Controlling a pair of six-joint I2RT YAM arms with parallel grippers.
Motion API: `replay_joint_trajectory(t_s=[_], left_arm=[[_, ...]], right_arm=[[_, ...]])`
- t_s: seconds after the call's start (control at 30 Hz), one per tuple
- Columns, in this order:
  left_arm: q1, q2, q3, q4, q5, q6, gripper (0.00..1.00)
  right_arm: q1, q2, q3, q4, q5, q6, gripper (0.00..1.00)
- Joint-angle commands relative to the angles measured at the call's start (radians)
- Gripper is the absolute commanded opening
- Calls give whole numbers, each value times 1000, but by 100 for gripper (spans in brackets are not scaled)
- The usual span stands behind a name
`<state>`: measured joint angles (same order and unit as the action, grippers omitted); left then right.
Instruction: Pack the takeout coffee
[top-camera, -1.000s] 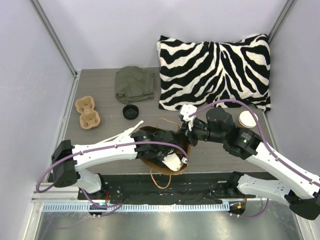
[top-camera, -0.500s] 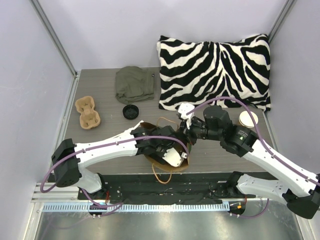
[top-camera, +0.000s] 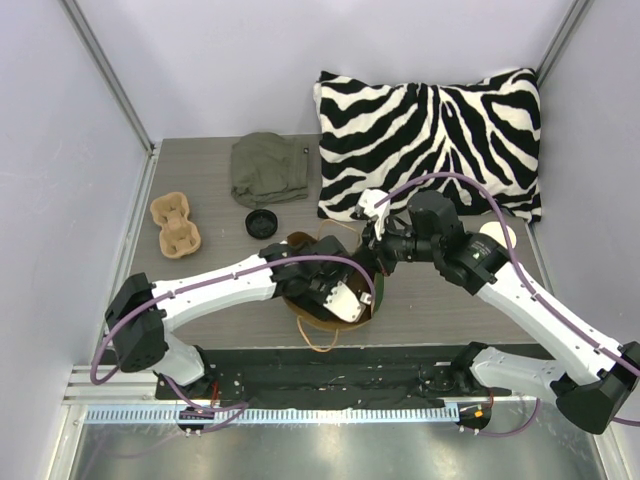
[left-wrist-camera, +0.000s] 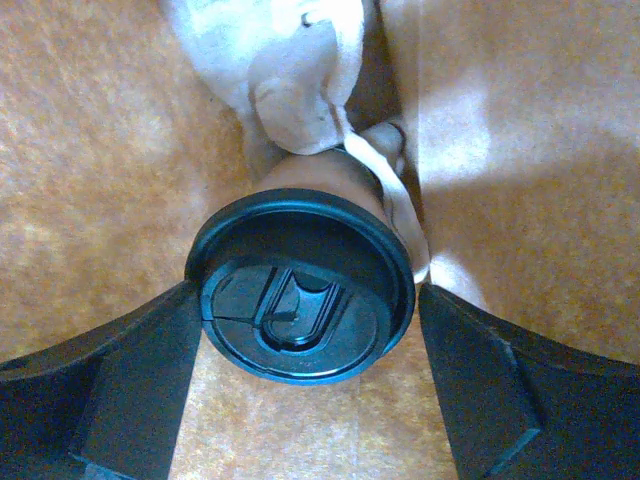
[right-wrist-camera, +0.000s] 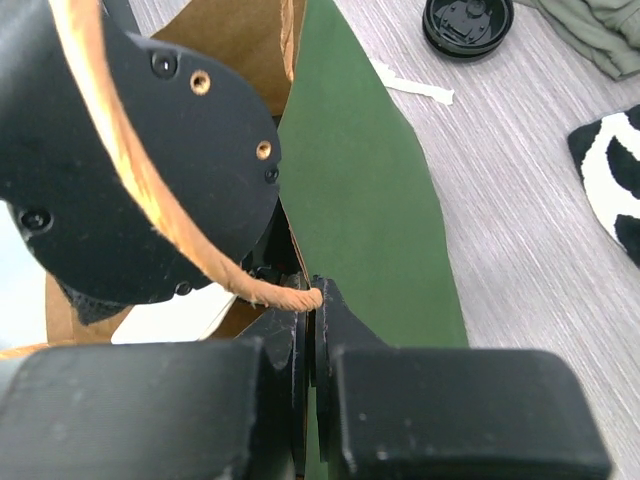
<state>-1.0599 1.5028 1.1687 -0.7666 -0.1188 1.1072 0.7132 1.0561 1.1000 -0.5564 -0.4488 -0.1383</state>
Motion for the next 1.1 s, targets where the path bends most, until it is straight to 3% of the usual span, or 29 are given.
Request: replay_joint_trajectory(t_s=[0.0,0.2,1.07], left_arm=[[20,17,57,-57,45,5,94],[18,30,161,-126,67,6,100],[18,23,266,-212,116,11,100]], right_arm=[[-17,1,38,-36,-79,-15,1],[-23,12,38,-45,-79,-55,1],[-26,-1,24,-57,-71,-73,1]])
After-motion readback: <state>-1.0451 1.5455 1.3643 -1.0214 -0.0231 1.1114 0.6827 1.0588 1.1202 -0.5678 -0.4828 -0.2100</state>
